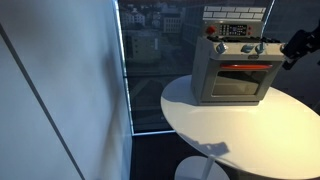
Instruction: Turn the third knob from the left on the stove to the right
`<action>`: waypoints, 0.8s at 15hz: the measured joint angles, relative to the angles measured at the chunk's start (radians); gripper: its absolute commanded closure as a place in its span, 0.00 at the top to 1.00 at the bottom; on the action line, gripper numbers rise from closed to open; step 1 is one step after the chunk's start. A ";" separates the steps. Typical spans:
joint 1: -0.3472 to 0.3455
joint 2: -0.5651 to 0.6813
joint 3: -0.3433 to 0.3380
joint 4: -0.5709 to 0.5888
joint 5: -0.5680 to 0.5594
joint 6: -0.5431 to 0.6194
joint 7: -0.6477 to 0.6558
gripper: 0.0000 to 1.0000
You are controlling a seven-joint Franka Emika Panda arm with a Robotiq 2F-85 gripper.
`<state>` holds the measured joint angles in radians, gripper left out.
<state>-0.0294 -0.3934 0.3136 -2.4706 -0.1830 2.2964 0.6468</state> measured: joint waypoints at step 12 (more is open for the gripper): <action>-0.074 0.142 -0.066 0.162 -0.177 0.130 0.165 1.00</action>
<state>-0.1036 -0.2511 0.2478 -2.3083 -0.3603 2.4267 0.8113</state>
